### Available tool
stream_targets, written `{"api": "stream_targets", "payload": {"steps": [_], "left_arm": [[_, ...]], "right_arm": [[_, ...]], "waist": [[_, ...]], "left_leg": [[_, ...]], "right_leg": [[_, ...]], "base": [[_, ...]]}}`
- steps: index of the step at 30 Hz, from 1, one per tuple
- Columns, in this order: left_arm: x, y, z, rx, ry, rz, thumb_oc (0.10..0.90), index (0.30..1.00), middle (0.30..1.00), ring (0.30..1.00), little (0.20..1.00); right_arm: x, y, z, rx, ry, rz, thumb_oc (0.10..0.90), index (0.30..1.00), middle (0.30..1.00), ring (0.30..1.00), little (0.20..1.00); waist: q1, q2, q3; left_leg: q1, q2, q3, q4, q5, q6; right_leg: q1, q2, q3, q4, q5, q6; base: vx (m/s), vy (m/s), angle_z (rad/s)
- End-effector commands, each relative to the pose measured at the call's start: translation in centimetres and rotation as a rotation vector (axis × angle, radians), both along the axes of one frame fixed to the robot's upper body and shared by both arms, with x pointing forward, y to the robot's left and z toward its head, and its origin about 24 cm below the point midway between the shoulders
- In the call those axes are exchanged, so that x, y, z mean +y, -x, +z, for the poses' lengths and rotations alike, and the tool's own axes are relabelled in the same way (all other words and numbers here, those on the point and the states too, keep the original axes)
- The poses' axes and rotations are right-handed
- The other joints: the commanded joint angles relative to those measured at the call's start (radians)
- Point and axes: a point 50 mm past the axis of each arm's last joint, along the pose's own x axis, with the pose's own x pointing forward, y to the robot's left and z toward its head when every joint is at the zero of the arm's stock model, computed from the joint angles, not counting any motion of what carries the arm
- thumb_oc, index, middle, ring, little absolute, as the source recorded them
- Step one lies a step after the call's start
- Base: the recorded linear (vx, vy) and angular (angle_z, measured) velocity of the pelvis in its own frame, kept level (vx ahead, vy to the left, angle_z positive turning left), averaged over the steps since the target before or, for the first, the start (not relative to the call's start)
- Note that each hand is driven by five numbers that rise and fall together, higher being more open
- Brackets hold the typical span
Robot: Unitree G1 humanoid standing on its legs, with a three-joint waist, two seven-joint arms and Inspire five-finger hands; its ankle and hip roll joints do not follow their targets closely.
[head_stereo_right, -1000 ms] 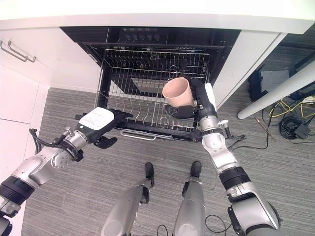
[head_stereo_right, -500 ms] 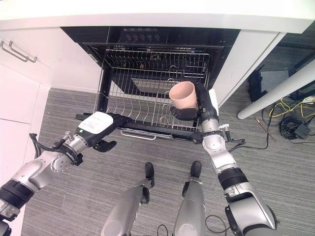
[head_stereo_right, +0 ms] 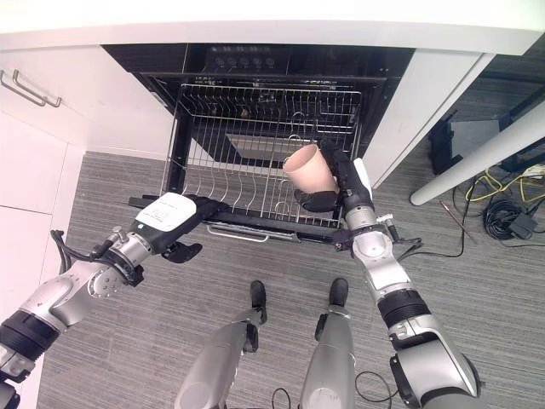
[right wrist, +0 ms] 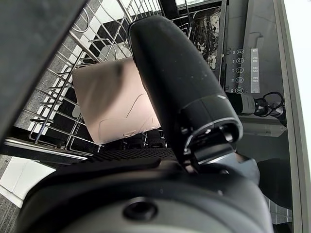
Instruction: Place the dishes in the dishwasher.
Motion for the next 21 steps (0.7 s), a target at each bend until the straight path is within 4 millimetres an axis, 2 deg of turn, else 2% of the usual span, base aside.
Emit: {"api": "stream_targets", "payload": {"steps": [1,9,21], "left_arm": [[-1.4,-0.6,4.9,-0.207,0.105,-0.060,0.800,0.900,0.900,0.900,0.900],[-1.7,-0.5,4.7,-0.199,0.120,-0.056,0.800,0.900,0.900,0.900,0.900],[-1.4,0.0,4.2,-0.185,0.139,-0.046,0.800,0.900,0.900,0.900,0.900]], "right_arm": [[1.4,-0.2,6.8,-0.285,0.000,0.098,0.800,0.900,0.900,0.900,0.900],[0.8,0.4,9.5,-0.460,-0.060,0.026,0.800,0.900,0.900,0.900,0.900],[0.9,1.8,9.9,-0.564,-0.100,-0.019,0.800,0.900,0.900,0.900,0.900]], "waist": [[0.014,0.066,-0.009],[0.011,0.084,-0.009],[-0.002,0.099,-0.009]], "left_leg": [[-0.046,0.034,0.035,0.132,-0.104,-0.029],[-0.048,0.030,0.035,0.132,-0.105,-0.027],[-0.044,0.031,0.044,0.132,-0.110,-0.025]], "right_leg": [[0.030,-0.017,0.015,-0.057,0.034,0.074],[0.024,-0.018,0.019,-0.057,0.033,0.074],[0.022,-0.020,0.029,-0.057,0.030,0.075]], "base": [[0.00,0.000,0.00],[0.00,0.031,0.00],[0.00,0.011,0.00]]}}
